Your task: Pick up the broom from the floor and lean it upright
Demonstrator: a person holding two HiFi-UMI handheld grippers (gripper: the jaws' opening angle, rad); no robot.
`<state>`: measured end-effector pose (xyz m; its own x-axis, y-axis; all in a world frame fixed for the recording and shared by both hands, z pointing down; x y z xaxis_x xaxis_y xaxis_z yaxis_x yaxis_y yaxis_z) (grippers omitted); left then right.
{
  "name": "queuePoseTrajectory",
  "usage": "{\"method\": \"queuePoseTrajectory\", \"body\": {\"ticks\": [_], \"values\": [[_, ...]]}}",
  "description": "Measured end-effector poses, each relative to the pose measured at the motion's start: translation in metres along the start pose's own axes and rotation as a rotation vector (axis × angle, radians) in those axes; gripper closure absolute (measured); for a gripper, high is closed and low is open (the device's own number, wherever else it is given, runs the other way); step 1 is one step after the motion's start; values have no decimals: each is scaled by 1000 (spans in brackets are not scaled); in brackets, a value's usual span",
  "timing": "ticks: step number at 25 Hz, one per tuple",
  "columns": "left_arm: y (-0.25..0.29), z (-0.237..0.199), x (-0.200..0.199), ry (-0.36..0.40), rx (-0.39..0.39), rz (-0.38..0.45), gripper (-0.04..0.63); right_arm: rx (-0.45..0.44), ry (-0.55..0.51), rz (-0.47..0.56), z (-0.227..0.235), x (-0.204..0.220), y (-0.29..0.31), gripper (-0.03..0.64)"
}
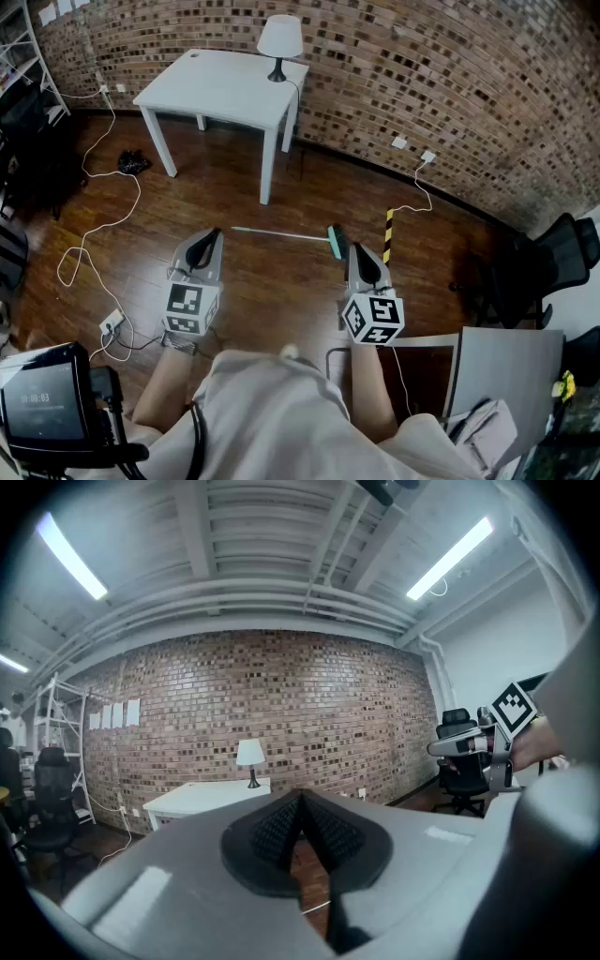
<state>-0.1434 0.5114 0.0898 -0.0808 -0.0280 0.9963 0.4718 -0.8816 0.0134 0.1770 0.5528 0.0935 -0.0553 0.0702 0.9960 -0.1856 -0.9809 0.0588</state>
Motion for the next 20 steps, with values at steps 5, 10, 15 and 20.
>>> {"method": "queuePoseTrajectory", "body": {"ticks": [5, 10, 15, 20], "values": [[-11, -12, -2, 2, 12, 10, 597, -9, -18, 26, -20, -8, -2, 603], [-8, -22, -3, 8, 17, 21, 597, -2, -43, 62, -27, -17, -1, 603], [2, -25, 2, 12, 14, 6, 597, -6, -21, 55, -19, -15, 13, 603], [47, -28, 10, 24, 20, -14, 597, -19, -2, 60, 9, -7, 57, 603]]}}
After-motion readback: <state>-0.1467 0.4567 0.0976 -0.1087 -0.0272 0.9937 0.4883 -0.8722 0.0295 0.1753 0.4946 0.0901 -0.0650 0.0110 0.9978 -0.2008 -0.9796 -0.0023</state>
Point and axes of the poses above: the fingertips, and each gripper's own axes: y forward along the fingers, z to its right, x out of its underside, the point moved 7 cm from there along -y, backward along the fingers, and after that the axes turned 6 degrees about z, right-handed, at the moved point
